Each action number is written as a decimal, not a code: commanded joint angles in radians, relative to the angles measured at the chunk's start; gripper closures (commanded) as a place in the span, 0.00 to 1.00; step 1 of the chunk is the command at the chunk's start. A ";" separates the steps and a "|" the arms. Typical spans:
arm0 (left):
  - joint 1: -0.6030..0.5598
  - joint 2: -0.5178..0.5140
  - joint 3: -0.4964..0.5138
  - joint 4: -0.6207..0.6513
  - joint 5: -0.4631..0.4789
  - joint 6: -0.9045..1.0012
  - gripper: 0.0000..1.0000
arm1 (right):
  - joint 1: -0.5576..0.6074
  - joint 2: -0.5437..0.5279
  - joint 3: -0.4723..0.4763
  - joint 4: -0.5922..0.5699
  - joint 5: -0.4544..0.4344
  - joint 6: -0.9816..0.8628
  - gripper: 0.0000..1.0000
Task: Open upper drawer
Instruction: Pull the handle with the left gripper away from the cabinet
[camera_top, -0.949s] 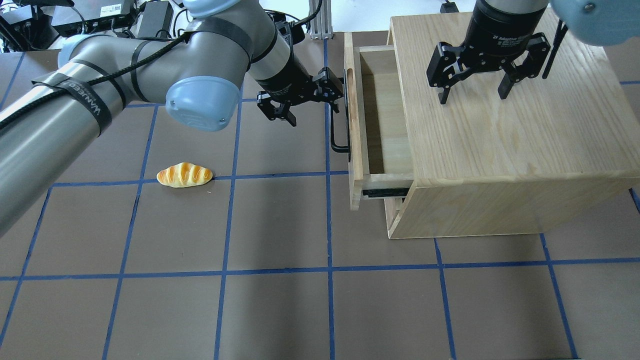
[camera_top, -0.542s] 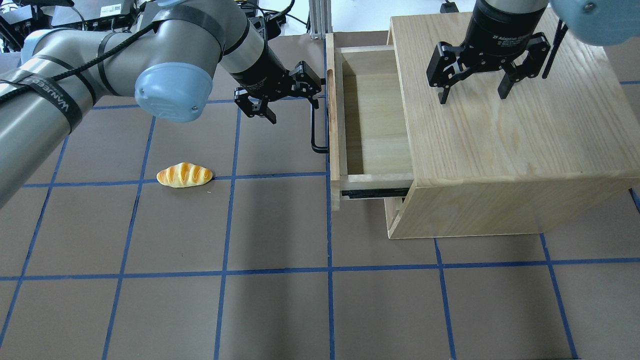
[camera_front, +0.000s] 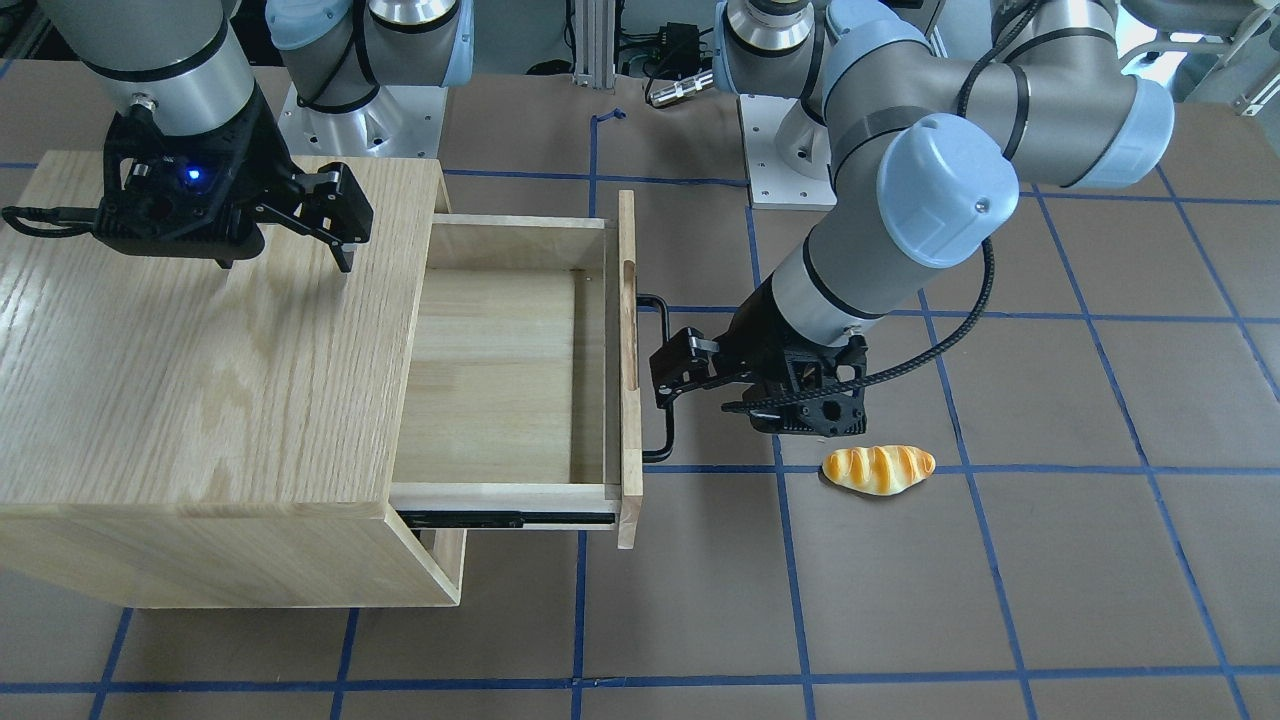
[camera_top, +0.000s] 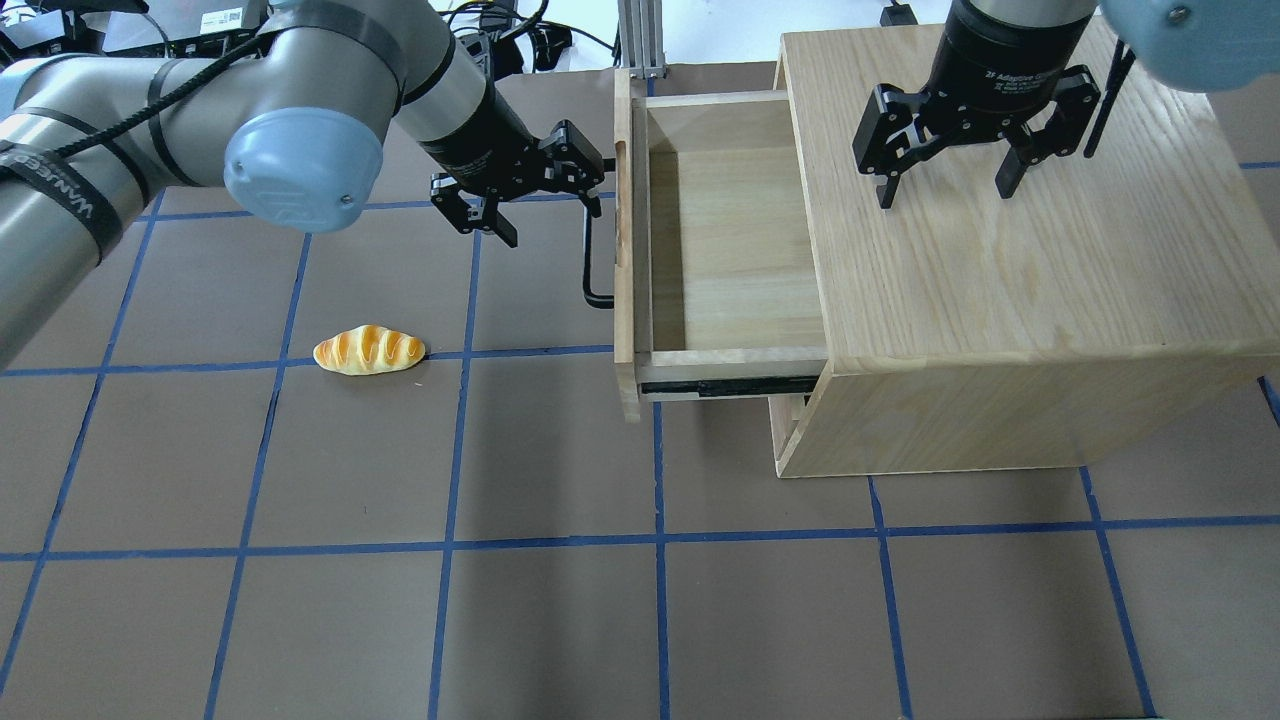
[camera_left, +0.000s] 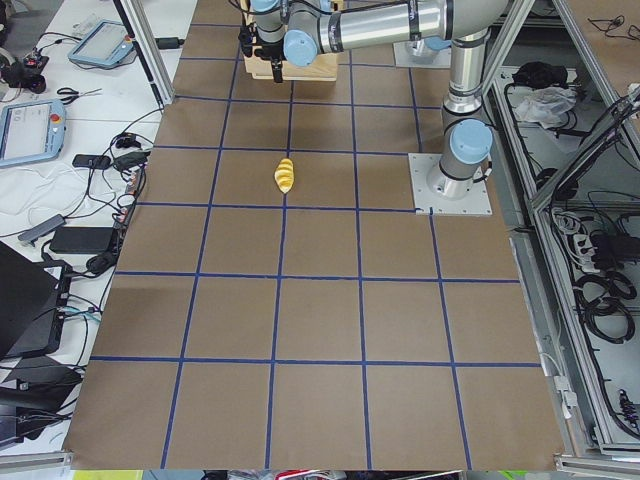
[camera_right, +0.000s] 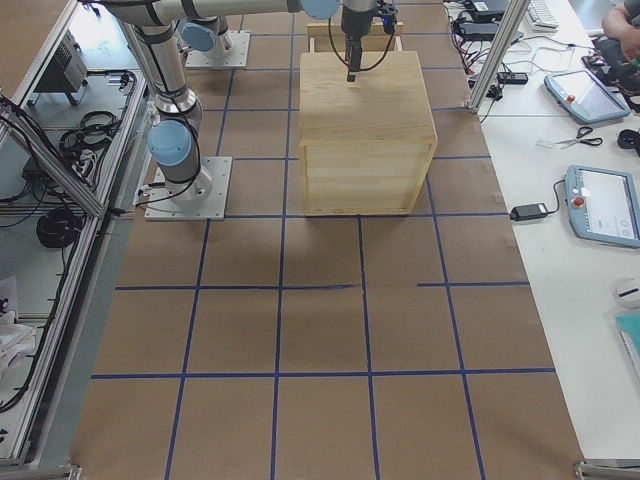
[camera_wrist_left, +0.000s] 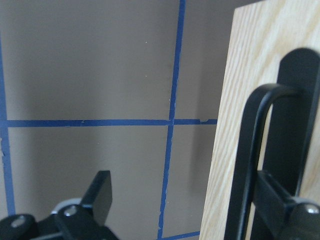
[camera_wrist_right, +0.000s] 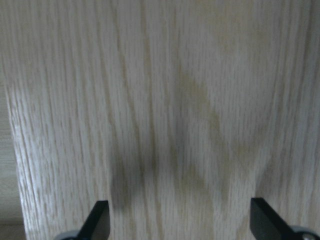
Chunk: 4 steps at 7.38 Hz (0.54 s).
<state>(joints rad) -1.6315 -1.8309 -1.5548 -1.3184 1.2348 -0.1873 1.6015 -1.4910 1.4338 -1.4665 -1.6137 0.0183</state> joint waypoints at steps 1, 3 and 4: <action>0.034 0.019 -0.001 -0.036 0.002 0.023 0.00 | 0.000 0.000 -0.001 0.000 0.000 0.002 0.00; 0.062 0.033 0.021 -0.100 0.017 0.028 0.00 | 0.000 0.000 -0.001 0.000 0.000 0.002 0.00; 0.065 0.068 0.041 -0.152 0.094 0.038 0.00 | -0.002 0.000 -0.001 0.000 0.000 0.000 0.00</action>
<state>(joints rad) -1.5735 -1.7949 -1.5362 -1.4122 1.2644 -0.1583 1.6012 -1.4910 1.4328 -1.4665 -1.6138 0.0196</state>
